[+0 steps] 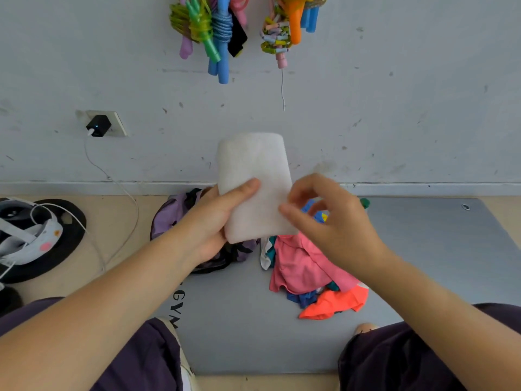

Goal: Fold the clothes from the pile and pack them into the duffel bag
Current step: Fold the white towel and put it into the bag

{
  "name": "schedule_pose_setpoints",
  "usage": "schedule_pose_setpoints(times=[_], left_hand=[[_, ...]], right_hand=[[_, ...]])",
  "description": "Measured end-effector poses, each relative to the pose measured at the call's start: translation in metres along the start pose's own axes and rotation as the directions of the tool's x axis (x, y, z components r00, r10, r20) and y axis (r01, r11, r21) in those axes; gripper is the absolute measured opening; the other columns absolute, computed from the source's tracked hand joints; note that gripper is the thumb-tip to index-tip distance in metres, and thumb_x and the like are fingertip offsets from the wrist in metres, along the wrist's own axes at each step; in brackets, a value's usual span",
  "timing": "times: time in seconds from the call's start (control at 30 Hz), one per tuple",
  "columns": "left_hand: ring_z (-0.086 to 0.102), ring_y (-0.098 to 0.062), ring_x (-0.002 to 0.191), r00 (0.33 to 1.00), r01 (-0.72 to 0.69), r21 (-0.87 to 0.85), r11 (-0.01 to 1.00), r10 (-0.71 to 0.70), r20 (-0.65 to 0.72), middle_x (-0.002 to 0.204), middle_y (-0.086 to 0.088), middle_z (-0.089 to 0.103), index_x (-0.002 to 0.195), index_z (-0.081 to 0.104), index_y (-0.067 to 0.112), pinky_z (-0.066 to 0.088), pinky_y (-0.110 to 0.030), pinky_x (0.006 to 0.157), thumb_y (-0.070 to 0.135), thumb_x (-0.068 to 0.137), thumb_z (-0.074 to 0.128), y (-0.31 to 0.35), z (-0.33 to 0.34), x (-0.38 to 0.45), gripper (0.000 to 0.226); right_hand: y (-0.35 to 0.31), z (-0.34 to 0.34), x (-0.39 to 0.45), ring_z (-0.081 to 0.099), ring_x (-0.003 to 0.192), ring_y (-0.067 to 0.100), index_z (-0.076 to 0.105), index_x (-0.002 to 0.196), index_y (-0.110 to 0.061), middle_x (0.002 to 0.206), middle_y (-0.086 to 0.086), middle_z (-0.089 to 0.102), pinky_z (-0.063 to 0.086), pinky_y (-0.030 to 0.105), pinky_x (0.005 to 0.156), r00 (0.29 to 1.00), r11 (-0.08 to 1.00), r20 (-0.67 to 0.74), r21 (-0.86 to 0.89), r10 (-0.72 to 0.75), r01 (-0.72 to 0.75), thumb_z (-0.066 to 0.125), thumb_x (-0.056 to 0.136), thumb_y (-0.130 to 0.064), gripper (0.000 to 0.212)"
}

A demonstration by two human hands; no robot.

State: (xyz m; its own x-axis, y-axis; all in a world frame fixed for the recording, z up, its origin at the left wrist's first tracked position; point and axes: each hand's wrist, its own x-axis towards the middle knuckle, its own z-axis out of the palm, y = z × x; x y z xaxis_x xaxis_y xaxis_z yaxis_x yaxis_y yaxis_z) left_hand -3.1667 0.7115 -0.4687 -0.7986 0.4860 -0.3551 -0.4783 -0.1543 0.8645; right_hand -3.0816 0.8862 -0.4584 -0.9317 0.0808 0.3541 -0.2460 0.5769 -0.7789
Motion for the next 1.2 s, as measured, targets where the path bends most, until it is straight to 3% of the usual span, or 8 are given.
schedule_pose_setpoints(times=[0.07,0.17,0.33,0.47,0.63,0.87,1.03,1.2], left_hand=[[0.067,-0.024,0.112,0.998,-0.038,0.029,0.999,0.037,0.041,0.122,-0.008,0.069,0.132,0.057,0.012,0.056,-0.042,0.092,0.025,0.079,0.068,-0.002,0.002,-0.002,0.056],[0.066,-0.026,0.112,0.989,-0.126,0.126,0.984,0.114,0.099,0.122,-0.009,0.069,0.133,0.054,0.012,0.056,-0.043,0.091,0.015,0.076,0.073,-0.007,0.004,-0.006,0.06],[0.068,-0.027,0.108,0.972,-0.13,0.135,0.982,0.099,0.215,0.119,-0.01,0.07,0.13,0.055,0.016,0.059,-0.037,0.078,0.015,0.076,0.074,-0.006,0.004,-0.007,0.057],[0.069,-0.028,0.106,0.966,-0.091,0.082,0.992,0.068,0.25,0.116,-0.012,0.071,0.123,0.063,0.014,0.058,-0.034,0.073,0.022,0.082,0.07,-0.006,0.002,-0.006,0.042],[0.071,-0.026,0.102,0.981,-0.174,0.036,0.984,0.17,0.092,0.113,-0.007,0.073,0.122,0.058,0.018,0.059,-0.036,0.072,0.022,0.079,0.077,-0.003,0.01,-0.006,0.048],[0.074,-0.02,0.086,0.979,-0.145,0.508,0.849,0.197,-0.051,0.094,0.001,0.075,0.104,0.068,0.021,0.061,-0.038,0.073,0.046,0.089,0.065,0.059,-0.043,0.018,0.029],[0.071,-0.021,0.081,0.987,0.069,0.726,0.685,0.058,-0.148,0.098,-0.006,0.071,0.108,0.066,0.016,0.057,-0.036,0.075,0.045,0.096,0.054,0.034,-0.154,0.065,0.033],[0.059,-0.007,0.106,0.99,0.132,0.869,0.476,-0.015,-0.141,0.112,0.016,0.065,0.112,0.067,0.029,0.045,-0.027,0.092,0.056,0.091,0.055,-0.064,-0.253,0.122,0.036]], right_hand=[[0.002,-0.004,0.006,0.059,0.078,0.005,0.058,0.096,-0.02,0.087,-0.006,0.064,0.046,0.016,0.066,0.973,0.976,-0.11,0.111,0.202,-0.19,0.072,0.085,-0.027,0.019],[0.006,-0.005,0.01,0.064,0.079,0.015,0.059,0.102,-0.012,0.095,0.012,0.069,0.054,0.036,0.07,0.912,0.872,0.029,0.282,0.41,-0.401,0.073,0.08,-0.042,0.04],[0.006,-0.003,0.005,0.073,0.09,0.014,0.068,0.104,-0.013,0.096,-0.001,0.076,0.056,0.023,0.068,0.917,0.795,0.219,0.457,0.334,-0.399,0.071,0.084,-0.034,0.029],[0.009,0.003,0.003,0.07,0.099,0.018,0.062,0.108,-0.022,0.104,0.001,0.072,0.057,0.041,0.087,0.895,0.818,0.118,0.369,0.43,-0.441,0.075,0.071,-0.061,0.055],[-0.005,0.008,0.008,0.067,0.11,0.022,0.058,0.127,-0.015,0.118,0.005,0.07,0.054,0.043,0.093,0.725,0.439,0.533,0.577,0.437,-0.689,0.059,0.082,-0.053,0.059],[0.0,0.036,0.05,0.069,0.104,0.026,0.063,0.12,-0.009,0.116,0.011,0.071,0.059,0.038,0.08,0.811,0.539,0.376,0.61,0.449,-0.581,0.06,0.093,-0.031,0.035],[0.061,0.09,0.089,0.07,0.098,0.029,0.07,0.104,-0.01,0.102,0.01,0.074,0.054,0.05,0.093,0.737,0.686,0.224,0.269,0.638,-0.676,0.069,0.086,-0.042,0.037],[0.135,0.178,0.107,0.065,0.083,0.024,0.067,0.092,-0.012,0.094,0.009,0.071,0.053,0.042,0.082,0.703,0.729,0.248,-0.019,0.666,-0.684,0.07,0.081,-0.05,0.04]])
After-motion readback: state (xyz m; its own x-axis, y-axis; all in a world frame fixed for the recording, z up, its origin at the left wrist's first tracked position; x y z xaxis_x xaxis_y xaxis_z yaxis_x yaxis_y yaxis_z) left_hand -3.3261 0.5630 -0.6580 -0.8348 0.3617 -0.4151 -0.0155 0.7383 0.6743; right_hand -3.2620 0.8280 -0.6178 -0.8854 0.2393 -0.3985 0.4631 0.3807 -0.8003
